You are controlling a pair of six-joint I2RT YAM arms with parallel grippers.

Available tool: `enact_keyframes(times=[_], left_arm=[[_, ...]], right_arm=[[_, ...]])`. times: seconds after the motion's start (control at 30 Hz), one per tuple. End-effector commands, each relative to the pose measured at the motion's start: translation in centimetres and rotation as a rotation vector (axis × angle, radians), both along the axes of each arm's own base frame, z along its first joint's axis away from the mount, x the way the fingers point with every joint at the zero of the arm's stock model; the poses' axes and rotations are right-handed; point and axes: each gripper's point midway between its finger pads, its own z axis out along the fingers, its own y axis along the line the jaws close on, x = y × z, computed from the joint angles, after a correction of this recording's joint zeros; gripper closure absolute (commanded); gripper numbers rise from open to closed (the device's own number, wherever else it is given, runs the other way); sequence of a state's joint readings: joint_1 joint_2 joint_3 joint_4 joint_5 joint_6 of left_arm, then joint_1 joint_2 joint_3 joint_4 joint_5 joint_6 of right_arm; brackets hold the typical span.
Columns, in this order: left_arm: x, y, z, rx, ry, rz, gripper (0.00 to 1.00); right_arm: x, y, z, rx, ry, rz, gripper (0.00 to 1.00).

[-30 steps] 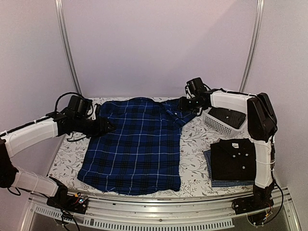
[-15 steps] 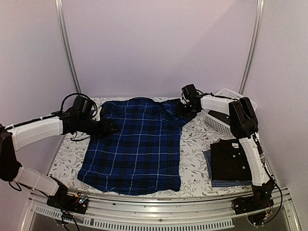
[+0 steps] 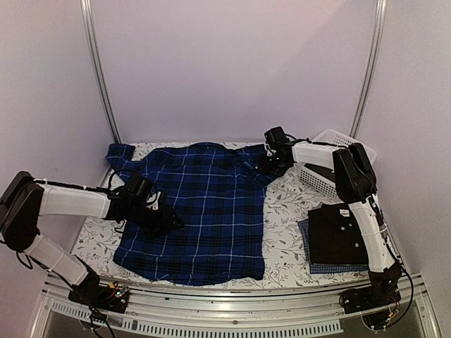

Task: Fold and stack the long sleeve shirts
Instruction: Move the flattened shirt to the center of the board.

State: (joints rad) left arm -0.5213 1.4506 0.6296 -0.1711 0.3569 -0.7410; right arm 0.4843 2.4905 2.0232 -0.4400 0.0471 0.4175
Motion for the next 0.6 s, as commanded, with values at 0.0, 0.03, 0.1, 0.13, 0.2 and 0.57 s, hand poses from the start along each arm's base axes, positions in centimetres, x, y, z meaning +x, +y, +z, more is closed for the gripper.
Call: enact_keyframes(times=[0.0, 0.03, 0.1, 0.13, 0.2, 0.57], left_arm=[[-1.3, 0.5, -0.8, 0.009, 0.008, 0.053, 0.35], [-2.0, 0.9, -1.2, 0.017, 0.020, 0.058, 0.35], [-2.9, 1.4, -1.7, 0.033, 0.035, 0.072, 0.35], [-3.4, 1.8, -2.1, 0.044, 0.044, 0.079, 0.35], [-4.3, 2.3, -2.4, 0.054, 0.057, 0.088, 0.35], [-8.8, 3.9, -3.7, 0.068, 0.124, 0.127, 0.35]], right_arm=[[-2.5, -0.5, -2.8, -0.060, 0.084, 0.020, 0.47], [-2.8, -0.6, -3.0, -0.063, 0.090, 0.023, 0.47], [-3.3, -0.5, -3.1, -0.069, 0.095, 0.027, 0.47], [-3.5, -0.4, -3.0, -0.069, 0.095, 0.030, 0.47], [-3.9, -0.4, -3.0, -0.071, 0.101, 0.033, 0.47], [-6.6, -0.3, -2.7, -0.068, 0.123, 0.052, 0.47]])
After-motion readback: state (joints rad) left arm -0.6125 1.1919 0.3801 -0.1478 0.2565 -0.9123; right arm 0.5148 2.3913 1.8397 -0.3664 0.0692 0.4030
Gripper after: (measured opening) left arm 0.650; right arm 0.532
